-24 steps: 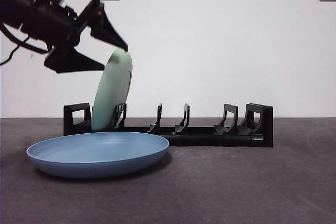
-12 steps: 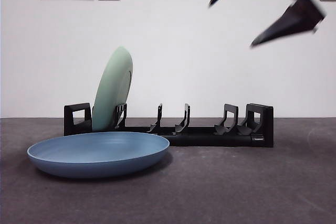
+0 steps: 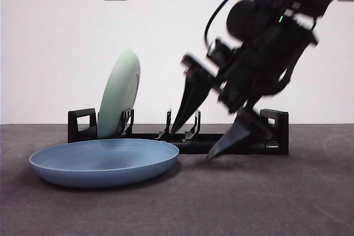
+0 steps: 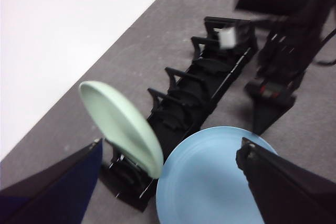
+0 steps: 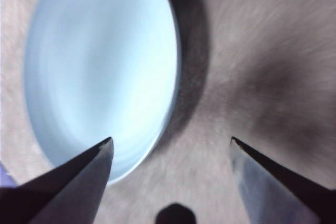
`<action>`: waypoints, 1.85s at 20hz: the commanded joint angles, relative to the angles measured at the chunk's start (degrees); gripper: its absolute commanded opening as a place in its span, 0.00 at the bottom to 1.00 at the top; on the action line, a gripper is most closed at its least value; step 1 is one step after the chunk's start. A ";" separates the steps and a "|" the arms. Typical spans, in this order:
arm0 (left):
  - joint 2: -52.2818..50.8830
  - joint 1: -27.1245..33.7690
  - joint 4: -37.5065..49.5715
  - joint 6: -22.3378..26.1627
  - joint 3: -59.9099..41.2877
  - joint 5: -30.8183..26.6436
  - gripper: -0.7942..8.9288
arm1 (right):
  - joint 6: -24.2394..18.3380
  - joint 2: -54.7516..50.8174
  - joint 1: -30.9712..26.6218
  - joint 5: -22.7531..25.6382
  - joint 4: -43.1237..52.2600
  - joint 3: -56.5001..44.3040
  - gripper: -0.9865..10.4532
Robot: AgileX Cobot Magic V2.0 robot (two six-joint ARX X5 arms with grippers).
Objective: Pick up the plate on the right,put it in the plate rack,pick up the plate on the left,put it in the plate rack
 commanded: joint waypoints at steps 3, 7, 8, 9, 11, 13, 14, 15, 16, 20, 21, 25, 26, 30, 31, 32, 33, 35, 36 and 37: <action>-0.07 -4.50 0.17 1.01 0.07 -2.45 0.53 | 2.93 3.80 1.51 -0.22 5.11 0.17 0.29; -0.07 -6.49 0.11 0.98 0.04 -3.39 0.53 | 5.16 4.09 1.55 0.11 6.58 0.20 0.27; -0.07 -6.93 0.15 0.98 0.04 -3.43 0.53 | 5.16 4.26 1.55 0.11 6.49 0.20 0.27; -0.07 -7.37 0.13 0.98 0.07 -3.54 0.53 | 5.16 4.52 1.55 0.26 6.54 0.20 0.27; -0.09 -8.26 -0.20 0.98 0.07 -5.03 0.53 | 5.40 4.83 1.62 0.39 6.86 0.20 0.25; -0.07 -9.38 -0.72 0.98 0.04 -6.40 0.53 | 5.60 5.40 1.68 0.39 7.30 0.20 0.19; -0.07 -9.77 -0.81 0.98 0.07 -6.47 0.53 | 5.64 5.66 1.73 0.46 7.32 0.20 0.19; -0.07 -10.23 -0.83 0.98 0.04 -6.49 0.53 | 5.95 6.05 1.81 1.42 7.30 0.20 0.18; -0.07 -10.47 -0.85 0.98 0.04 -6.58 0.53 | 6.01 6.32 2.05 2.25 7.30 0.20 0.13; 0.28 -11.10 -2.91 0.98 0.04 -6.51 0.53 | 6.93 6.16 2.73 3.28 6.97 0.20 0.07; 0.81 -11.10 -4.26 0.96 0.04 -6.14 0.53 | 7.15 5.68 2.73 3.10 6.08 0.22 0.07; 5.49 -13.25 -10.21 1.01 0.04 -2.97 0.53 | 6.62 1.60 2.69 3.19 -0.09 0.22 0.07; 6.99 -14.29 -11.30 1.01 0.04 -1.64 0.53 | 6.34 0.24 2.69 3.19 -1.22 0.22 0.07; 14.32 -21.49 -14.40 1.01 0.04 -1.09 0.53 | 4.52 -7.43 2.45 3.32 -7.15 0.22 0.07; 16.20 -23.52 -14.51 1.01 0.04 -1.81 0.53 | 4.02 -9.57 2.16 3.37 -8.92 0.22 0.07; 17.49 -25.03 -14.58 1.05 0.04 -1.88 0.53 | 3.37 -11.26 1.97 3.61 -10.25 0.22 0.07; 18.95 -26.60 -14.49 1.07 0.04 -1.97 0.53 | 2.75 -12.94 1.81 4.70 -11.87 0.22 0.07; 21.00 -28.81 -14.51 1.33 0.04 -4.11 0.53 | 1.55 -15.58 1.14 6.25 -15.19 0.22 0.07; 21.70 -29.49 -14.49 1.95 0.04 -5.88 0.52 | 1.20 -16.70 0.68 6.10 -16.31 0.22 0.07; 22.25 -29.77 -14.49 2.78 0.04 -6.73 0.48 | 0.70 -17.75 0.52 6.12 -17.22 0.22 0.07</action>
